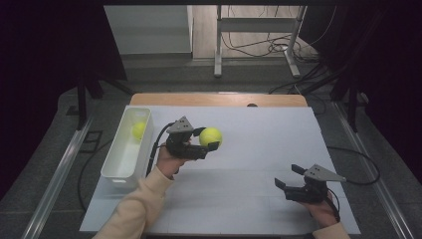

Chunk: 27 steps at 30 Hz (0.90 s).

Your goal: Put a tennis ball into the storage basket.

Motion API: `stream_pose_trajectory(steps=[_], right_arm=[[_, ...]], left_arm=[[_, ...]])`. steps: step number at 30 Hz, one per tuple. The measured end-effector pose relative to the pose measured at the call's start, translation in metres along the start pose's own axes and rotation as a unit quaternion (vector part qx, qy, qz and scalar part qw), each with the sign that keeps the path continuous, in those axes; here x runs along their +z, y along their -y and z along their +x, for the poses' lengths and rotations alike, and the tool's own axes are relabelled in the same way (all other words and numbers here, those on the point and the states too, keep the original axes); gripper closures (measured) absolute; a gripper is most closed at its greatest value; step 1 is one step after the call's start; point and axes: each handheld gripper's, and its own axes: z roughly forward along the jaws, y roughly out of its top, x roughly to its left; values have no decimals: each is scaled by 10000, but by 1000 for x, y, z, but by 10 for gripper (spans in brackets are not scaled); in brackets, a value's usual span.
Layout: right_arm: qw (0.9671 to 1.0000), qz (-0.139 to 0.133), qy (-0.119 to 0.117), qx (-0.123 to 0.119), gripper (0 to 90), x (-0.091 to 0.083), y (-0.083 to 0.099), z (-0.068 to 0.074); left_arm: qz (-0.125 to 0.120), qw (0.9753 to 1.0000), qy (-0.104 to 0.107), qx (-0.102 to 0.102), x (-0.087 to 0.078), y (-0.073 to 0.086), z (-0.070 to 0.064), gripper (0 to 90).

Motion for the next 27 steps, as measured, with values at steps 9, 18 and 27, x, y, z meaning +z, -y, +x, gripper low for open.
stream_pose_trajectory(steps=[9, 18, 27], right_arm=[[10000, 10, 5, -11, 148, 0, 0, 0], [10000, -12, -7, -11, 148, 0, 0, 0], [10000, -11, 1, -15, 148, 0, 0, 0]], left_arm=[[-28, 10000, -75, -16, -8, 0, 5, 265], [-84, 9998, -175, -74, -15, 0, 8, 265], [-143, 9995, -253, -114, -24, 0, 12, 265]])
